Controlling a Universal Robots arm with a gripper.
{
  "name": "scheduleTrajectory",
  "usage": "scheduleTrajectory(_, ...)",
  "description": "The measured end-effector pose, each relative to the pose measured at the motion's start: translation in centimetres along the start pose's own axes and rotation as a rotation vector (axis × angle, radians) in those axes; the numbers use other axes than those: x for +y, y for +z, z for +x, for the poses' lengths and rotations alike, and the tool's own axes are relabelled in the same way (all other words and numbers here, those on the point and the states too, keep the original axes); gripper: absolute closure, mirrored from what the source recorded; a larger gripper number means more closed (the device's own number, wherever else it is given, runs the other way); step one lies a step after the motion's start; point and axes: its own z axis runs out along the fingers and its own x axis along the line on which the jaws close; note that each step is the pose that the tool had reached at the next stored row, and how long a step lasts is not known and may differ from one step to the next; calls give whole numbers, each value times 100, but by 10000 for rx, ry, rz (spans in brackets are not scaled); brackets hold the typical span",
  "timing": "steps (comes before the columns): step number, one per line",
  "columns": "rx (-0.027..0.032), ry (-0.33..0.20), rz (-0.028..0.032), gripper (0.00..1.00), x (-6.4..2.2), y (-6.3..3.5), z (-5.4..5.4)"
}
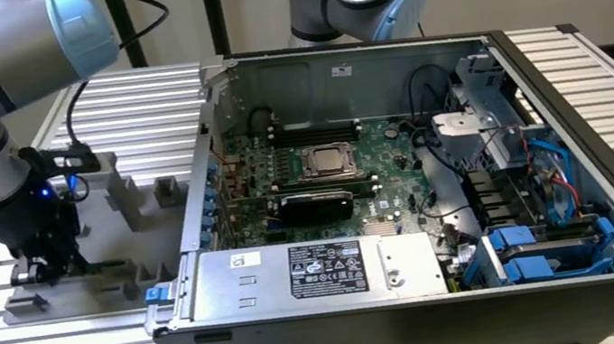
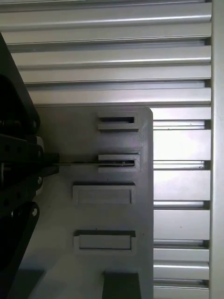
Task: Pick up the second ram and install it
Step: 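Pick up the second ram and move it above second insertion slot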
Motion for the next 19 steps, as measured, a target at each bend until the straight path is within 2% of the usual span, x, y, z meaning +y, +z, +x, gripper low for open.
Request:
scheduleTrajectory(7, 0, -1, 1, 100, 1, -168, -7)
scheduleTrajectory(15, 1, 0, -5, 100, 3, -413, -16)
scheduleTrajectory(19, 6, 0, -6, 100, -7, -581, -26)
